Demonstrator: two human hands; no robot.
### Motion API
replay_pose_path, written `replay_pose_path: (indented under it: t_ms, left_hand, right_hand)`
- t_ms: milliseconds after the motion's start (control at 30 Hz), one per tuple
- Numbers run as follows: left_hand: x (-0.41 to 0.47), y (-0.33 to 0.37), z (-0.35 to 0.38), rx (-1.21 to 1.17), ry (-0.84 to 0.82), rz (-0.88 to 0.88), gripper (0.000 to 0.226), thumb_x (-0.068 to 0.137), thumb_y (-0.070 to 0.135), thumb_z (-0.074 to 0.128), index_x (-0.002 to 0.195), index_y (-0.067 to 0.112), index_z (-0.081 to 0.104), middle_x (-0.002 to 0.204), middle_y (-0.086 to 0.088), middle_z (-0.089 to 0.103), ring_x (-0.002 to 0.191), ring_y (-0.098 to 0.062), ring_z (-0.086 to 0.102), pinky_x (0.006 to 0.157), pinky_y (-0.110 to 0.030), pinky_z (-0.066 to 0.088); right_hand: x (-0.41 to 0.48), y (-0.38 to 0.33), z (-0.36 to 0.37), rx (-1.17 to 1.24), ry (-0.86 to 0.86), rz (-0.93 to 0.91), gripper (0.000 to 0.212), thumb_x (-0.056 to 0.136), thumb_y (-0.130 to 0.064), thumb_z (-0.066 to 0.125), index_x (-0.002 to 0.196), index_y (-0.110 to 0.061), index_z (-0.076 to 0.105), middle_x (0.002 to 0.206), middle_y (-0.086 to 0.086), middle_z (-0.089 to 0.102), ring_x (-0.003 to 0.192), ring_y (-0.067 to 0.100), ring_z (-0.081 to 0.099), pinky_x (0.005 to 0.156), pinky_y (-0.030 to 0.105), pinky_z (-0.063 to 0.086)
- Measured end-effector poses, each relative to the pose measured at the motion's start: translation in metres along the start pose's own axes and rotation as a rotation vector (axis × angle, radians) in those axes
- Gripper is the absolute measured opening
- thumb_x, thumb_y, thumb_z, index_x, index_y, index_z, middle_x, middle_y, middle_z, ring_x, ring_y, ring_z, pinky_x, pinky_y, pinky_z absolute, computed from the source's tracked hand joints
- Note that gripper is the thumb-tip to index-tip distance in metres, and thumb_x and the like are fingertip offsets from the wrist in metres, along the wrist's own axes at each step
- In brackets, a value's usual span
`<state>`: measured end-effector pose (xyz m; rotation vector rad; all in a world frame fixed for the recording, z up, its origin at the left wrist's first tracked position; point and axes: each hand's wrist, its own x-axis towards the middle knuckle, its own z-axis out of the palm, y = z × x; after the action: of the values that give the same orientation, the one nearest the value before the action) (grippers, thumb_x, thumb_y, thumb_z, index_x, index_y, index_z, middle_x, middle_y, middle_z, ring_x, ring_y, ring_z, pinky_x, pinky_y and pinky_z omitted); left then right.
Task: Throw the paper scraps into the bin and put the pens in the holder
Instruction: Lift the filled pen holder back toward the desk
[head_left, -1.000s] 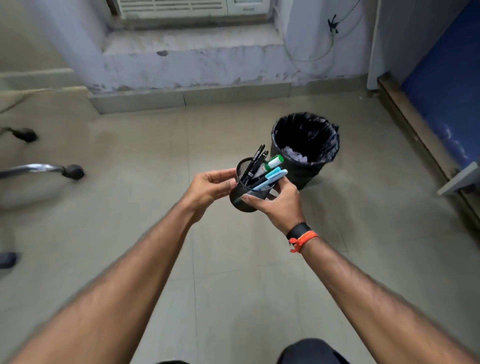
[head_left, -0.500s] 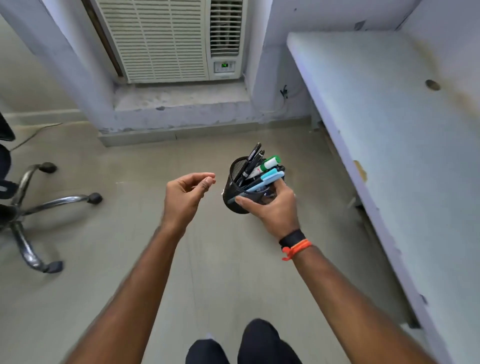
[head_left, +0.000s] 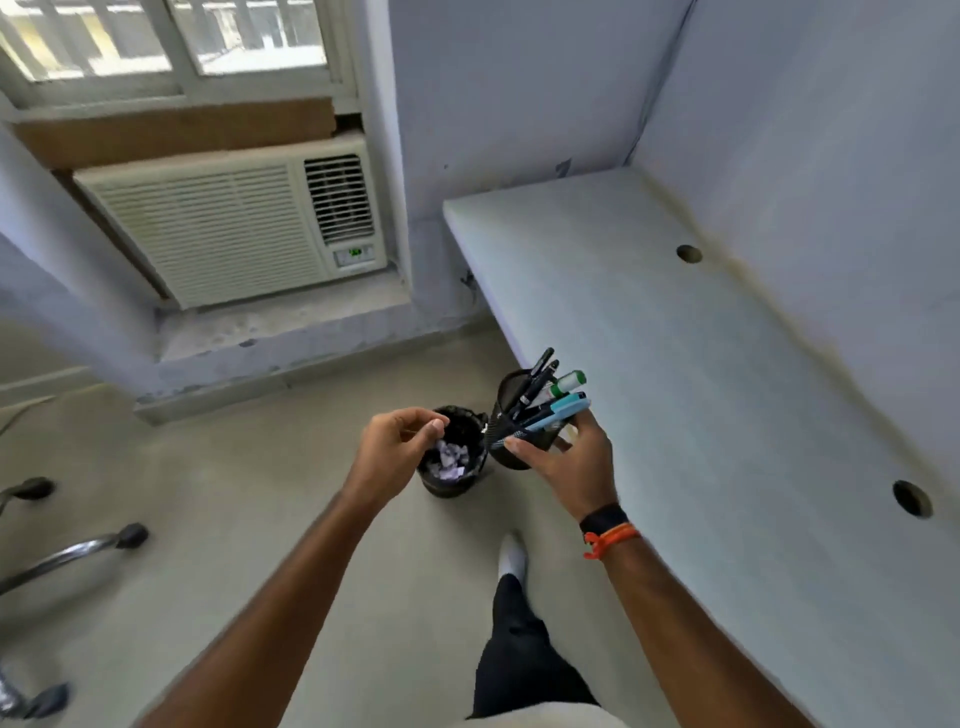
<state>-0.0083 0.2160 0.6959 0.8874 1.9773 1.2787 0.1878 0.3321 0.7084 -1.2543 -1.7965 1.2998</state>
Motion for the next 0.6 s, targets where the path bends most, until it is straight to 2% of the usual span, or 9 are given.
replay_pose_path:
  t_ms: [133, 233, 333, 400, 500, 600]
  left_hand:
    - [0.069, 0.023, 0.062, 0.137, -0.075, -0.013, 0.01, 0.088, 0.021, 0.067, 0.087, 0.019, 0.076, 0.081, 0.005, 0.075, 0.063, 0.008, 0.062, 0.071, -0.022, 0.053]
    - [0.112, 0.029, 0.104, 0.247, -0.149, -0.083, 0.011, 0.087, 0.024, 0.068, 0.09, 0.018, 0.076, 0.09, 0.004, 0.077, 0.079, -0.004, 0.07, 0.081, -0.031, 0.057]
    - [0.147, 0.029, 0.139, 0.396, -0.231, -0.099, 0.015, 0.089, 0.027, 0.065, 0.098, 0.022, 0.075, 0.095, 0.007, 0.076, 0.09, -0.008, 0.07, 0.085, -0.031, 0.055]
    - [0.162, 0.029, 0.157, 0.447, -0.281, -0.129, 0.016, 0.09, 0.027, 0.063, 0.102, 0.023, 0.073, 0.097, 0.006, 0.075, 0.092, -0.01, 0.07, 0.083, -0.028, 0.055]
    - [0.177, 0.029, 0.173, 0.503, -0.371, -0.164, 0.018, 0.091, 0.027, 0.062, 0.106, 0.024, 0.071, 0.1, 0.007, 0.074, 0.091, -0.006, 0.068, 0.079, -0.02, 0.051]
    - [0.195, 0.031, 0.178, 0.547, -0.403, -0.186, 0.019, 0.092, 0.027, 0.06, 0.107, 0.025, 0.071, 0.102, 0.009, 0.073, 0.091, -0.006, 0.068, 0.081, -0.022, 0.052]
  right_hand:
    - [0.075, 0.025, -0.044, -0.026, 0.058, 0.026, 0.059, 0.055, -0.039, 0.091, 0.104, -0.023, 0.062, 0.1, -0.006, 0.07, 0.097, 0.011, 0.068, 0.086, 0.029, 0.057]
    - [0.122, 0.047, -0.071, -0.043, 0.13, 0.084, 0.058, 0.054, -0.04, 0.09, 0.101, -0.031, 0.058, 0.098, -0.011, 0.068, 0.097, 0.01, 0.067, 0.084, 0.034, 0.058]
    - [0.173, 0.072, -0.093, -0.073, 0.228, 0.13, 0.061, 0.054, -0.047, 0.087, 0.104, -0.034, 0.055, 0.096, -0.012, 0.066, 0.094, 0.014, 0.066, 0.08, 0.041, 0.059]
    - [0.204, 0.088, -0.106, -0.091, 0.275, 0.16, 0.062, 0.056, -0.042, 0.089, 0.107, -0.026, 0.058, 0.095, -0.009, 0.067, 0.091, 0.014, 0.065, 0.079, 0.037, 0.058]
    - [0.248, 0.102, -0.12, -0.1, 0.313, 0.237, 0.059, 0.06, -0.028, 0.091, 0.109, -0.014, 0.06, 0.101, 0.004, 0.073, 0.089, 0.013, 0.064, 0.077, 0.024, 0.048]
    - [0.285, 0.118, -0.127, -0.098, 0.329, 0.273, 0.061, 0.06, -0.023, 0.089, 0.111, -0.014, 0.057, 0.104, 0.006, 0.073, 0.095, 0.02, 0.068, 0.077, 0.022, 0.045]
